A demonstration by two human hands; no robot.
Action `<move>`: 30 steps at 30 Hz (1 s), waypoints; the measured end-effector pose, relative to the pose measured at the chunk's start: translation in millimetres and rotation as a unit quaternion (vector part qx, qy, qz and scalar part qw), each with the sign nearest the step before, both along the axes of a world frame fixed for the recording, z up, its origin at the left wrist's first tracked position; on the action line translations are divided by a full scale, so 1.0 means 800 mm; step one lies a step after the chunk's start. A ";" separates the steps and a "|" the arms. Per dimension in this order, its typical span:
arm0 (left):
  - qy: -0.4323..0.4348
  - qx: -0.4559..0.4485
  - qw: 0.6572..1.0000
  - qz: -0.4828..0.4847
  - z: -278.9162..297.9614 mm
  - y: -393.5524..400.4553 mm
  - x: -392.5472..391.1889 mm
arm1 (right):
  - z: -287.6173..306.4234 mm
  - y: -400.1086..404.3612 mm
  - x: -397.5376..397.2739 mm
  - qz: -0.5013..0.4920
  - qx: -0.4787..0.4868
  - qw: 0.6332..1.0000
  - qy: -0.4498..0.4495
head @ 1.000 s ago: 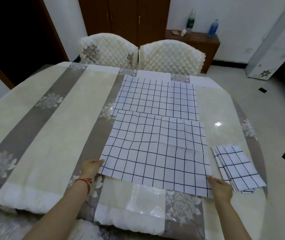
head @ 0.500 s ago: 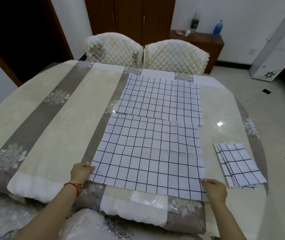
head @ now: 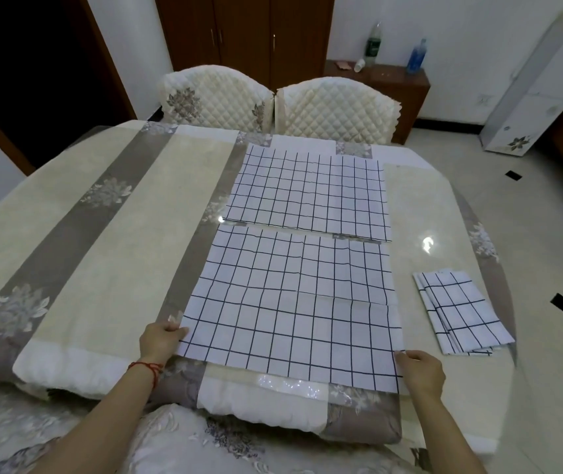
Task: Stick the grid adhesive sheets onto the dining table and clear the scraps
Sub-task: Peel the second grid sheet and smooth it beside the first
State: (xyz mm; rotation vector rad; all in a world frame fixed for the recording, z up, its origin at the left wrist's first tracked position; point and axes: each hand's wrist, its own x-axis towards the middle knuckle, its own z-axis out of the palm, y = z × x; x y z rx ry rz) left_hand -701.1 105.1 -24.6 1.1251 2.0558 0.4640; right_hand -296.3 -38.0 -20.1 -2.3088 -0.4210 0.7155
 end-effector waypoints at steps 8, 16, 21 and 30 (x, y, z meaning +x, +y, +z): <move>0.025 0.010 0.999 -0.030 -0.007 -0.002 -0.003 | -0.004 -0.002 -0.002 0.009 0.005 1.000 -0.023; 0.047 0.031 0.997 -0.045 -0.016 -0.006 -0.005 | -0.010 -0.005 0.000 0.015 0.009 1.000 -0.022; 0.072 0.047 0.995 -0.049 -0.004 -0.012 0.001 | -0.004 -0.004 -0.003 0.024 -0.009 0.999 -0.038; 0.218 0.204 0.888 -0.350 0.008 0.003 0.128 | 0.016 0.083 -0.073 0.293 -0.017 0.921 -0.255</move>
